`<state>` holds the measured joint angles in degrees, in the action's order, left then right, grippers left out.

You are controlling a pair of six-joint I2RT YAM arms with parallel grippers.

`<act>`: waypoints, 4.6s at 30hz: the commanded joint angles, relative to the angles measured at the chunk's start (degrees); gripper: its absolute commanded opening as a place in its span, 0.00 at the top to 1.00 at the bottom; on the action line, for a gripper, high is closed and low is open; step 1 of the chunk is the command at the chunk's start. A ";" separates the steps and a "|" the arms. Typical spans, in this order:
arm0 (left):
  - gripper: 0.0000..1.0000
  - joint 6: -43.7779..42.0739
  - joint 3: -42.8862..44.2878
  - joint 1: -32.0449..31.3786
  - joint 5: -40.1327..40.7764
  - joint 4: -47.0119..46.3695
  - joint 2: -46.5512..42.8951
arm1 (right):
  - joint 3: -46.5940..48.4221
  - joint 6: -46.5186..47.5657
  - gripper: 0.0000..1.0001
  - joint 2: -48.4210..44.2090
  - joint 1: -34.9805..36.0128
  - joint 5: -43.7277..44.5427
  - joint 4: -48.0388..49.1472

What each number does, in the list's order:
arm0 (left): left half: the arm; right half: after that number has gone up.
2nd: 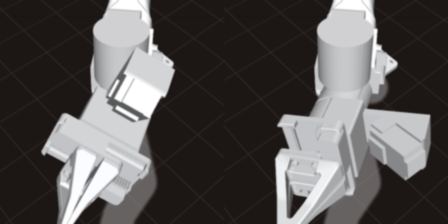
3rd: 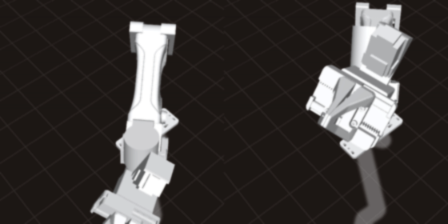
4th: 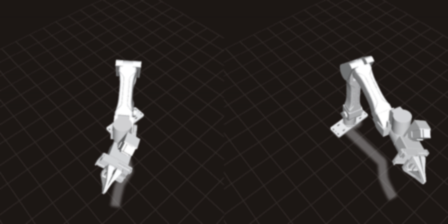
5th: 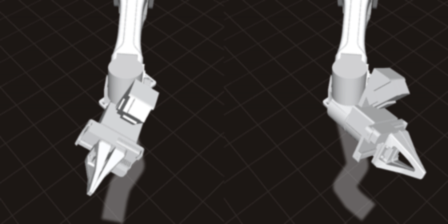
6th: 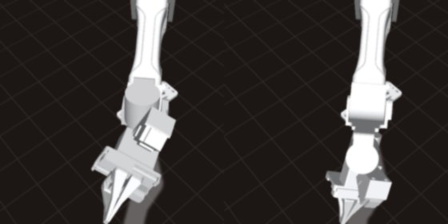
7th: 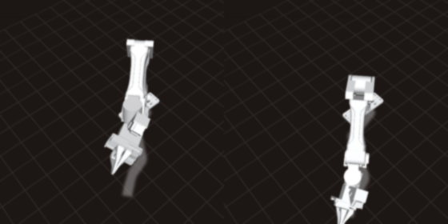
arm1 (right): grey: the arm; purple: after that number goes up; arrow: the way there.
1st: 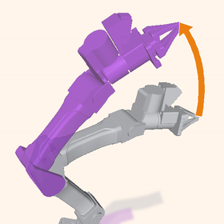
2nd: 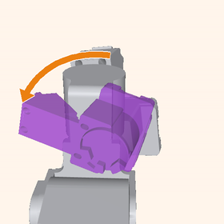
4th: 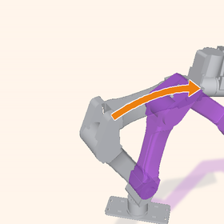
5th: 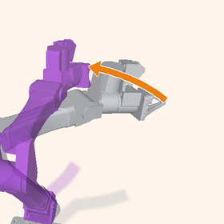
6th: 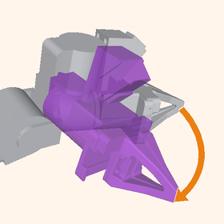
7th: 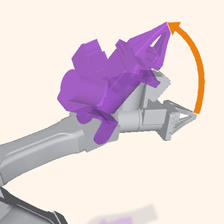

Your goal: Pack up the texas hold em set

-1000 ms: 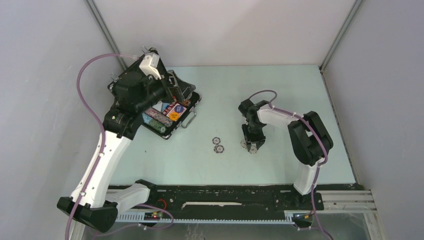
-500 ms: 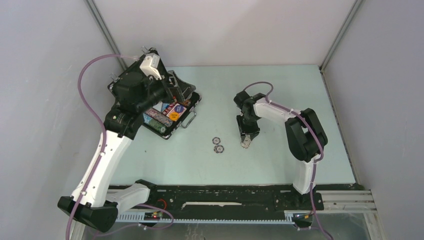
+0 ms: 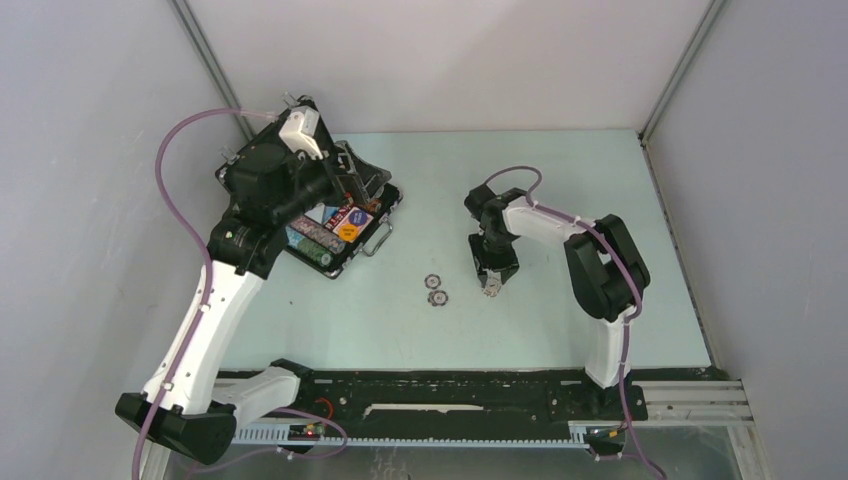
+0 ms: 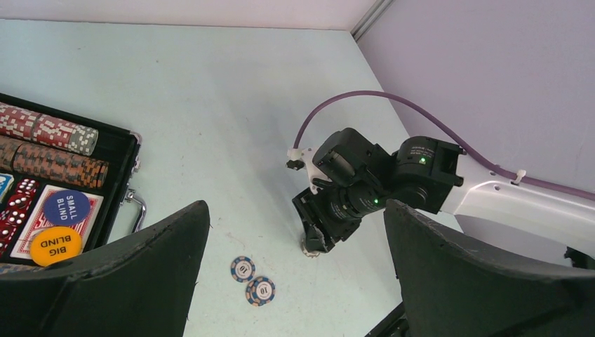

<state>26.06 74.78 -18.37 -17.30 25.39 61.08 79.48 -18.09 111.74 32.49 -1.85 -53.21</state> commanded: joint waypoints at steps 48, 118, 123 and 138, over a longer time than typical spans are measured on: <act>0.00 0.66 -0.69 2.29 -1.94 -1.22 -2.47 | 37.55 -6.06 0.30 24.07 15.59 1.85 -12.18; 0.00 0.90 -0.69 3.34 -2.75 -1.04 -2.70 | 38.19 -4.95 0.53 23.44 11.59 1.85 -11.35; 0.00 0.92 -0.70 3.42 -2.75 -1.06 -2.63 | 36.27 -5.10 0.53 19.99 12.19 2.64 -11.28; 0.00 1.03 -0.87 3.45 -2.83 -1.22 -2.54 | 24.09 -6.93 0.52 11.29 15.31 0.85 -7.98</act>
<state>26.57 74.78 -15.44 -18.76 25.39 59.55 105.86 -23.42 126.93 45.71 0.80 -62.98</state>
